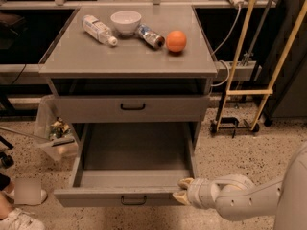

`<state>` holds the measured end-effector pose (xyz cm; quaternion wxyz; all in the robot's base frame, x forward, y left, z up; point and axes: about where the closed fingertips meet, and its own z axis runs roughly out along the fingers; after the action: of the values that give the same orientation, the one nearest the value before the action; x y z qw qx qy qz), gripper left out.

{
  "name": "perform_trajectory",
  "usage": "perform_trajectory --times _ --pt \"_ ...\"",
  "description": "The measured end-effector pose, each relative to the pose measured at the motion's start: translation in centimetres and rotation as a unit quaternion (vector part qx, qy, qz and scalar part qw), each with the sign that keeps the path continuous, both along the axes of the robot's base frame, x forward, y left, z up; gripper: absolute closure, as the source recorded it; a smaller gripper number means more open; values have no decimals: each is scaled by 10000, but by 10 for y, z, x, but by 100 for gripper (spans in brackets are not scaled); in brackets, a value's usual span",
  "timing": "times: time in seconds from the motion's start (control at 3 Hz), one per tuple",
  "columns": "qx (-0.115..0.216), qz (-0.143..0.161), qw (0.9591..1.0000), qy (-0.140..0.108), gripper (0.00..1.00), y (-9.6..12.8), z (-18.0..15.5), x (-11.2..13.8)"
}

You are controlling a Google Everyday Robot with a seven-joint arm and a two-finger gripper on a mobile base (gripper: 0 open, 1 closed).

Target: Open middle drawer

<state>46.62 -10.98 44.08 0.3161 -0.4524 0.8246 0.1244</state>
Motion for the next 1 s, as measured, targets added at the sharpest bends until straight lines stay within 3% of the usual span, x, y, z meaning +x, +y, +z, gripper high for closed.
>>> perform_trajectory --times 0.33,0.67,1.0 --pt "0 0 10000 0 11 0 0 0" --pt "1 1 10000 0 0 0 0 0" --pt "3 1 10000 -2 0 0 0 0"
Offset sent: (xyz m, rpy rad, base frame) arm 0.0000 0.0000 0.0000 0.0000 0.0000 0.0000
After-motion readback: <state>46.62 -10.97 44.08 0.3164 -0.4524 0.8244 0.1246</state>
